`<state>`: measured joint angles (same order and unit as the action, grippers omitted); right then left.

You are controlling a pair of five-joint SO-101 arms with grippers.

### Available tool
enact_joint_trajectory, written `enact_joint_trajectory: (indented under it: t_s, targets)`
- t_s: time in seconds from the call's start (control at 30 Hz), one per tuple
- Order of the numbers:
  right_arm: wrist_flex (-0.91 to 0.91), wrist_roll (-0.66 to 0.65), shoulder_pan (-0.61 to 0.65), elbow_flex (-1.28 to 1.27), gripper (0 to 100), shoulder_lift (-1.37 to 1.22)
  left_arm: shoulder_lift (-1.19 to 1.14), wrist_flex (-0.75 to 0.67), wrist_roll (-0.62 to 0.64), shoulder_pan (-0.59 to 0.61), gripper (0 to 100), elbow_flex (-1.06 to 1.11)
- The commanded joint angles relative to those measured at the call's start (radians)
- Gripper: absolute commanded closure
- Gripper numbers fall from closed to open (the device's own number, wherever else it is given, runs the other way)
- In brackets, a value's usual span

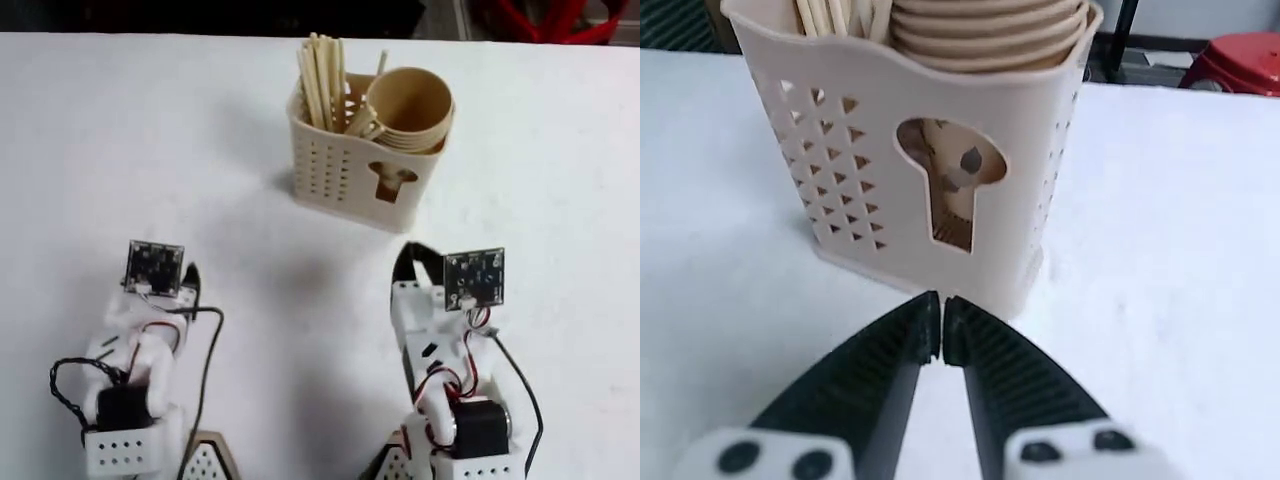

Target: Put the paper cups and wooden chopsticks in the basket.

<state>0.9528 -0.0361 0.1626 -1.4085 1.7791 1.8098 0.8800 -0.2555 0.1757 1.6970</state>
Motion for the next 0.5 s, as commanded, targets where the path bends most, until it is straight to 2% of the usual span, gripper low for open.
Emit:
enact_joint_trajectory:
  t_s: [0.0,0.13,0.27,0.47]
  targets:
    - [0.079,-0.012,-0.056,-0.003,98.0,0.025,0.012,0.104,0.008,0.004,82,-0.005]
    - [0.232,-0.012,-0.096,-0.006,98.0,0.022,0.012,0.186,0.011,0.004,82,-0.005]
    - [0.354,-0.012,-0.117,-0.026,98.0,0.022,0.012,0.199,0.012,0.007,82,-0.005]
    - [0.344,-0.012,-0.119,-0.221,98.0,0.022,0.012,0.235,0.012,0.002,82,-0.005]
